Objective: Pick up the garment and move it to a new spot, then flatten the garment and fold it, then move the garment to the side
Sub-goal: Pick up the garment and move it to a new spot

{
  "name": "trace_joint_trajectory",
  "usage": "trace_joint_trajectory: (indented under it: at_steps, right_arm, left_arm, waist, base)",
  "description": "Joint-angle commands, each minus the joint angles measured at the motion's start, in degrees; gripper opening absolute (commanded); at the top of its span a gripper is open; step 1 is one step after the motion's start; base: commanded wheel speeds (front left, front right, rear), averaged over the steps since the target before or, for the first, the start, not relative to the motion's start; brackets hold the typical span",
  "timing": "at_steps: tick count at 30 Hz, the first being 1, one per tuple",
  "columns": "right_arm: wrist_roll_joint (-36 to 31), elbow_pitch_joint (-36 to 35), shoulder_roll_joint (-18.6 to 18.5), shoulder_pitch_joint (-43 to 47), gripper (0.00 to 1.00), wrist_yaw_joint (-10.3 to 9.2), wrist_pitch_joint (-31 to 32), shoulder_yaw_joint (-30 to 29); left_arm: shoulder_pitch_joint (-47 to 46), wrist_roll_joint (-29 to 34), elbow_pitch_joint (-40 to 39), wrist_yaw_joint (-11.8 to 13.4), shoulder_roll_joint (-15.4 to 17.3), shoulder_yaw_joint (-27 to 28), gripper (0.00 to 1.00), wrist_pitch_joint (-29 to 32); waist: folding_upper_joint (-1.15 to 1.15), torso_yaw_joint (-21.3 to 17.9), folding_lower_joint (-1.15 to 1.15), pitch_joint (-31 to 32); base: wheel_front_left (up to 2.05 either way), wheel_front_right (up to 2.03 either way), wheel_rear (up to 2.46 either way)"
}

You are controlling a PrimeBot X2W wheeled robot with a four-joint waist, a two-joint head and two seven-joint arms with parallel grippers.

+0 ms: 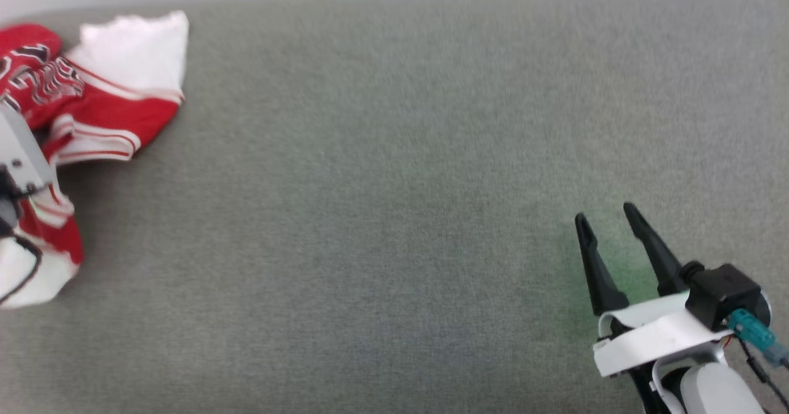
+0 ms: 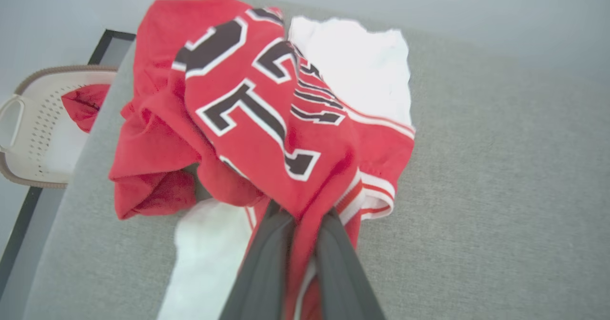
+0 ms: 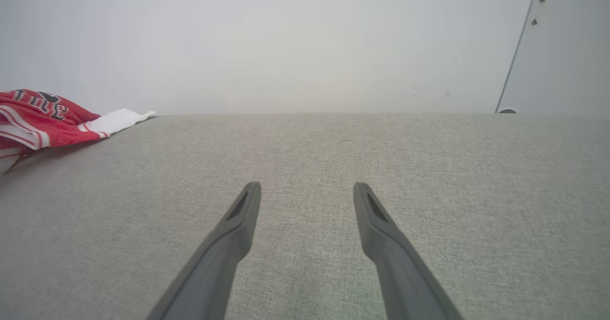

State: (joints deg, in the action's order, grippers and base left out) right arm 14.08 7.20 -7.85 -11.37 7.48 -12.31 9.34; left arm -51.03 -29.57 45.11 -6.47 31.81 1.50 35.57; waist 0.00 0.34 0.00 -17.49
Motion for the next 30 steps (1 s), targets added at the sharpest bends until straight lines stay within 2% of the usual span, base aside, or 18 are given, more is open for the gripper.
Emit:
trace_joint_trajectory:
  at_steps: [1, 14, 22, 30]
  right_arm:
    - [0.44, 0.21, 0.37, 1.07, 1.00, 0.02, 0.06, -0.09]
    - [0.80, 0.61, 1.73, 4.23, 1.00, 0.02, 0.33, -0.23]
    - [0.87, 0.51, 2.34, 5.86, 1.00, 0.02, 0.05, -2.32]
    - [-0.37, -0.08, 2.52, 6.30, 1.00, 0.02, -0.04, -5.97]
  left_arm:
    - [-1.05, 0.30, -0.62, -0.35, 0.37, -0.51, 0.00, -0.77]
    - [-7.03, 1.20, -8.21, -1.05, 2.10, -7.33, 0.00, -4.15]
    - [-8.90, 0.22, -14.11, -1.05, 1.79, -10.62, 0.00, -0.78]
    - [-7.77, -1.89, -20.21, 0.16, -0.51, -12.02, 0.00, 4.89]
  waist:
    - [0.00, 2.15, 0.00, 4.81]
    - [0.00, 3.47, 0.00, 12.60]
    - [0.00, 2.65, 0.00, 15.23]
    - [0.00, -0.04, 0.00, 15.84]
  base:
    - [0.00, 0.00, 0.00]
    - [0.00, 0.00, 0.00]
    - [0.00, 0.00, 0.00]
    - [0.00, 0.00, 0.00]
